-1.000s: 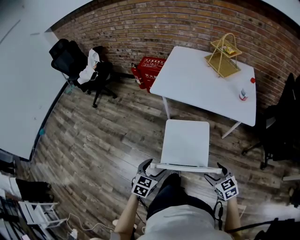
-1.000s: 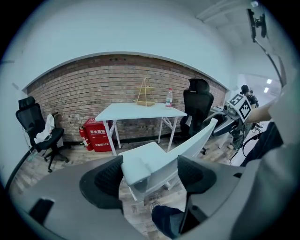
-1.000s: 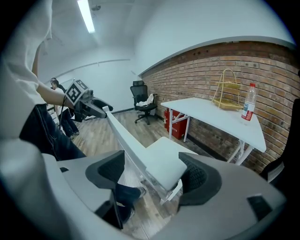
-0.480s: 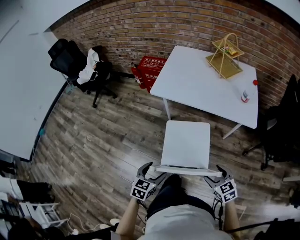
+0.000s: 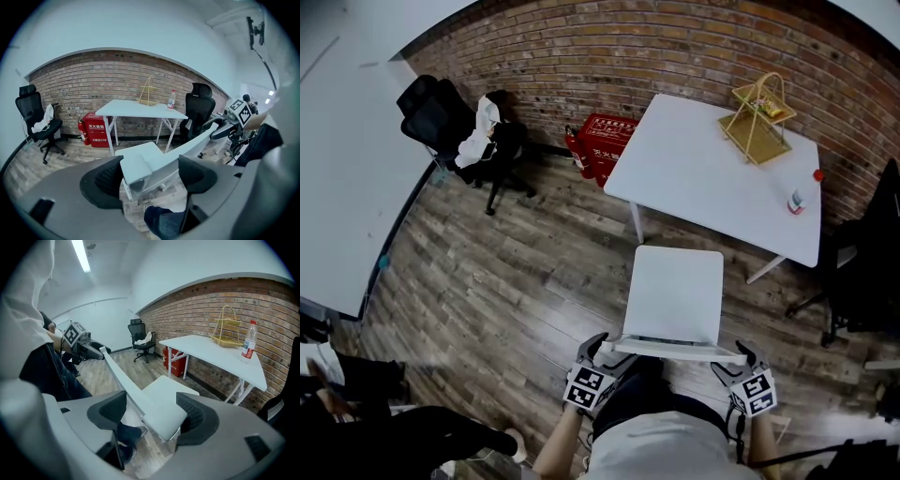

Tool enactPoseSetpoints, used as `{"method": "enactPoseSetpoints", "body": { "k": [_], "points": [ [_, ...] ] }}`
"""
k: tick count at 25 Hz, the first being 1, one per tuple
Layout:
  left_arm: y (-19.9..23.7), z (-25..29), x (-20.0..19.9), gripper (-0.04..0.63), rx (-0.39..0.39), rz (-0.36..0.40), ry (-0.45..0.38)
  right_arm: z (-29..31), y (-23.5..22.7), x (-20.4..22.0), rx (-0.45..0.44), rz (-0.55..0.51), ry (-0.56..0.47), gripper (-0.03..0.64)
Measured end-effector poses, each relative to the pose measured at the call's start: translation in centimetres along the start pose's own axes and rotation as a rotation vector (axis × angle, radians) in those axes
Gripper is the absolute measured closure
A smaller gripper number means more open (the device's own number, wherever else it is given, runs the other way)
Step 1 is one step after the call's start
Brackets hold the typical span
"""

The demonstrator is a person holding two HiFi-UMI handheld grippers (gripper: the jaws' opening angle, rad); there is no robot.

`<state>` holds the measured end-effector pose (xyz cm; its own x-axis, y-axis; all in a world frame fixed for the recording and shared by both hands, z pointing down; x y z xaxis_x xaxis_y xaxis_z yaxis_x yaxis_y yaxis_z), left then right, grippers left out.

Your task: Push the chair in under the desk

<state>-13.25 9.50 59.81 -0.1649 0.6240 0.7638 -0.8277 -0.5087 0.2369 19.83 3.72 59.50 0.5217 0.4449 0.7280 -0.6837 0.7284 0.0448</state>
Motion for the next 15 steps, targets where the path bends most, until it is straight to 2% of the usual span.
{"method": "enactPoseSetpoints", "body": {
  "k": [8,15],
  "points": [
    [2.3,0.9,-1.3,0.224,0.029,0.019,0.015,1.2,0.0,-0.9,0.03,0.021,0.005,0.284],
    [4.5,3.3,-3.8,0.224,0.056,0.052,0.01,2.9,-2.0,-1.9,0.064,0.046,0.019,0.284]
  ]
}}
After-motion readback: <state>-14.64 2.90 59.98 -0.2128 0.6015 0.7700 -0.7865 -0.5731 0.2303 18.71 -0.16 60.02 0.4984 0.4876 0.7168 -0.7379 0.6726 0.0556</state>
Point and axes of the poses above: the fingertips, and each gripper's own axes: z forward along the fingers, y to its left, x out of its underside, the point moved 8 cm from there along -z, backward along the fingers, and after that the axes turned 10 degrees about x, right-handed, at the moved point
